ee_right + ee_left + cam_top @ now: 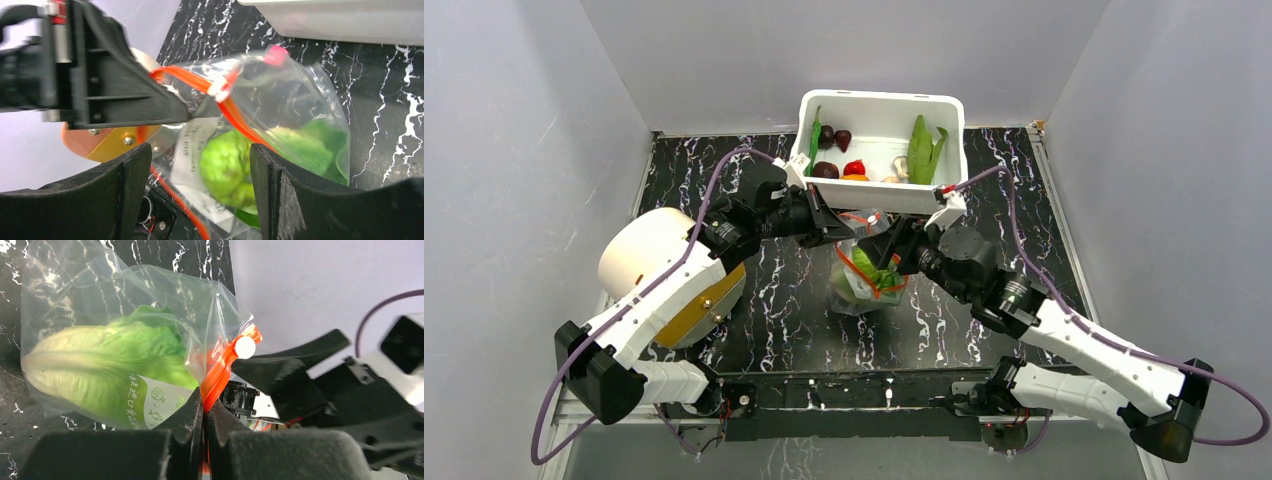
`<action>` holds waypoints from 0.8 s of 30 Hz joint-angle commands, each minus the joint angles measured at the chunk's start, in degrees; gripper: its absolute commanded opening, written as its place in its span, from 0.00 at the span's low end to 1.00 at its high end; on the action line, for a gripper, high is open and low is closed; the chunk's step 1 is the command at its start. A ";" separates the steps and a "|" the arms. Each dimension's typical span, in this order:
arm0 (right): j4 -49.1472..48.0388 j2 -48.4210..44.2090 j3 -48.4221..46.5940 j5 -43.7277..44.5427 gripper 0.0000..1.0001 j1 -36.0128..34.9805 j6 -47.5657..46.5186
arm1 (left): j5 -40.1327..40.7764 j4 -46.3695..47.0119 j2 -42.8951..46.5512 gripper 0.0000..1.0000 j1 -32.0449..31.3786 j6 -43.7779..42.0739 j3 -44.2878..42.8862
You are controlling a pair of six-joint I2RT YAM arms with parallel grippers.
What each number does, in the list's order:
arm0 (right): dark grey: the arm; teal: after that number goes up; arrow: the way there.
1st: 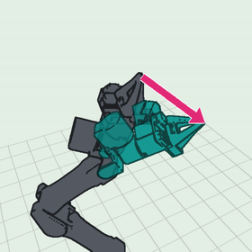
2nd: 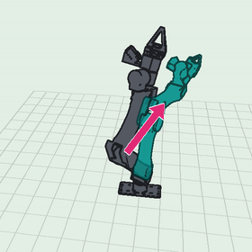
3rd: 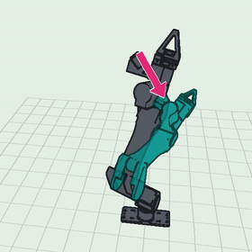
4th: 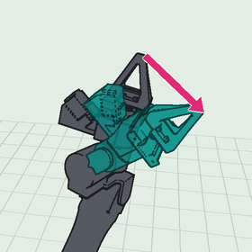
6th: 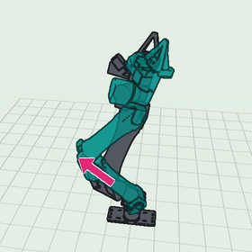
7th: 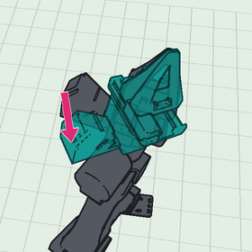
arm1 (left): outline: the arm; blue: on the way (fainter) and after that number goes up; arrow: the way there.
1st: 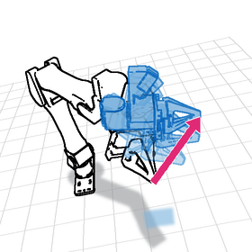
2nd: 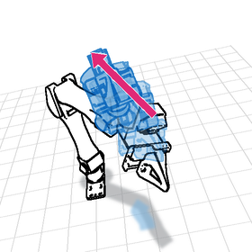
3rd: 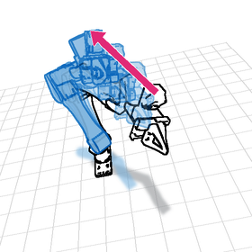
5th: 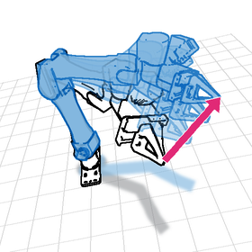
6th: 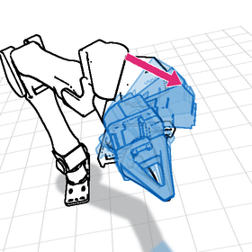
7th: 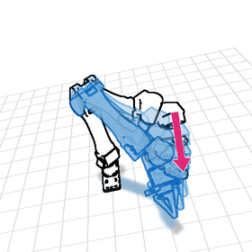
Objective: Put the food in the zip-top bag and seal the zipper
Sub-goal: Place the fake fruit in the zipper food storage bag.
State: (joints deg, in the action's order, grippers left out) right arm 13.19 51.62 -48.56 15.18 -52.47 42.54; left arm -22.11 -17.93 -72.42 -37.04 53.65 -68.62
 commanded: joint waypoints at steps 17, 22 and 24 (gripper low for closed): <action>15.77 -2.28 -2.74 2.31 0.25 -0.18 -6.22 | -3.56 4.80 0.97 0.00 0.91 2.34 2.33; 14.90 2.53 -2.29 4.84 0.32 -0.13 -4.53 | -3.61 4.68 1.20 0.00 0.91 2.54 2.36; 14.87 4.18 -2.71 6.11 0.32 -0.07 -4.73 | -3.64 4.34 1.23 0.00 0.90 2.51 2.19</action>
State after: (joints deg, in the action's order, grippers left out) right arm 30.96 53.08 -50.50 16.88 -52.47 37.67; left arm -23.44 -15.33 -72.66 -36.45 55.55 -66.00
